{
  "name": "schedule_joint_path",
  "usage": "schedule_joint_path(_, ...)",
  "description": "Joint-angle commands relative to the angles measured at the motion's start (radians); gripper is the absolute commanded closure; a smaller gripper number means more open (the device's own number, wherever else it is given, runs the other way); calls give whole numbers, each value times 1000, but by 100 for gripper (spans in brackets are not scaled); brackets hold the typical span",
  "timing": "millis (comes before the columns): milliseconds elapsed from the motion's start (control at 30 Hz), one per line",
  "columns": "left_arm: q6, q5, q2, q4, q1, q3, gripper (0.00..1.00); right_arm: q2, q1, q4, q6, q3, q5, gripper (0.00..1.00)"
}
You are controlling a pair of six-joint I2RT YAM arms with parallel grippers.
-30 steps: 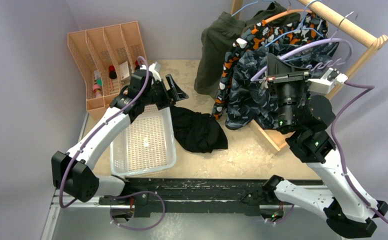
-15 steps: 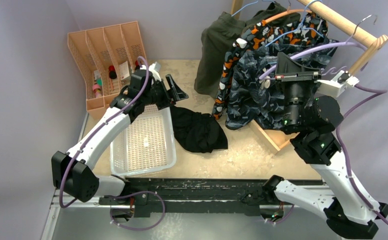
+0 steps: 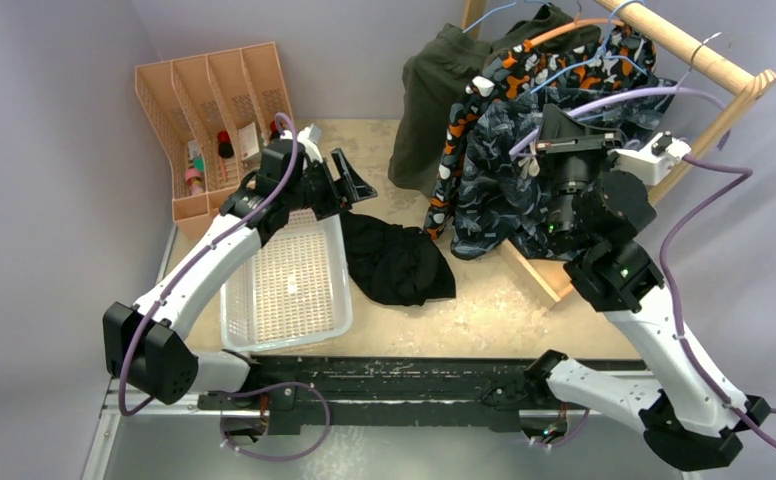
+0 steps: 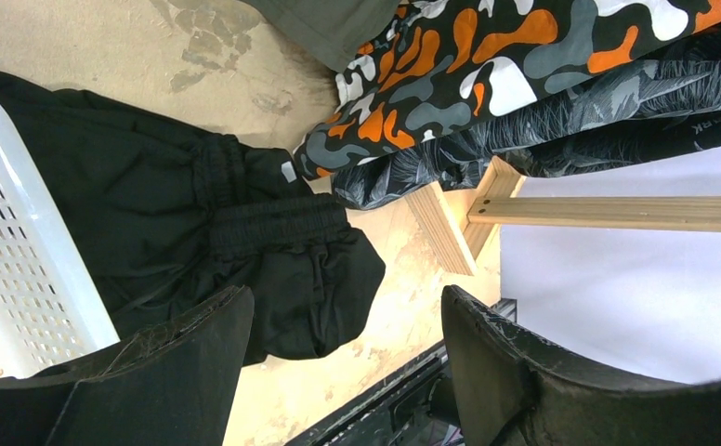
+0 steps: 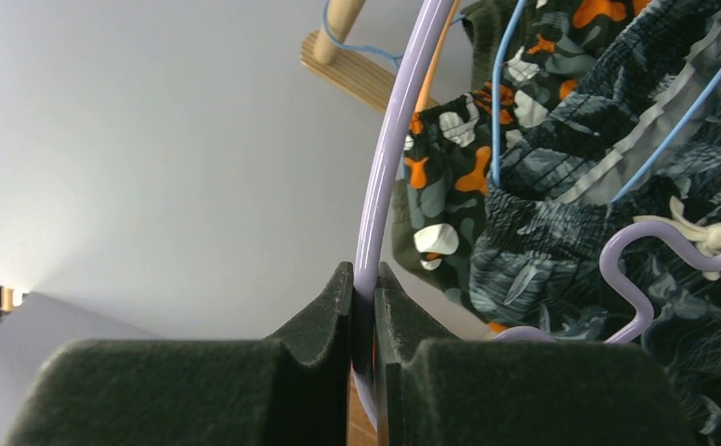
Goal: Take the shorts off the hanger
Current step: Place the hanger on the clothes rod.
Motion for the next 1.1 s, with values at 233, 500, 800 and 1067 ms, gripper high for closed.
schedule_joint_path(233,1,21,-12,23,-3,-6,27,16,-164,-27,119,-25,-184,100)
schedule_joint_path(500,35,64,-4,36,-17,-8,27,-82,-164,57,151,-157,-285,67)
schedule_joint_path(800,190,-176,17,-162,-128,87,19,-161,-164,38,114,-215,-390,29)
schedule_joint_path(1067,149,-320,-15,-109,-227,-10,17,-281,-164,-91,70,-350,-537,17)
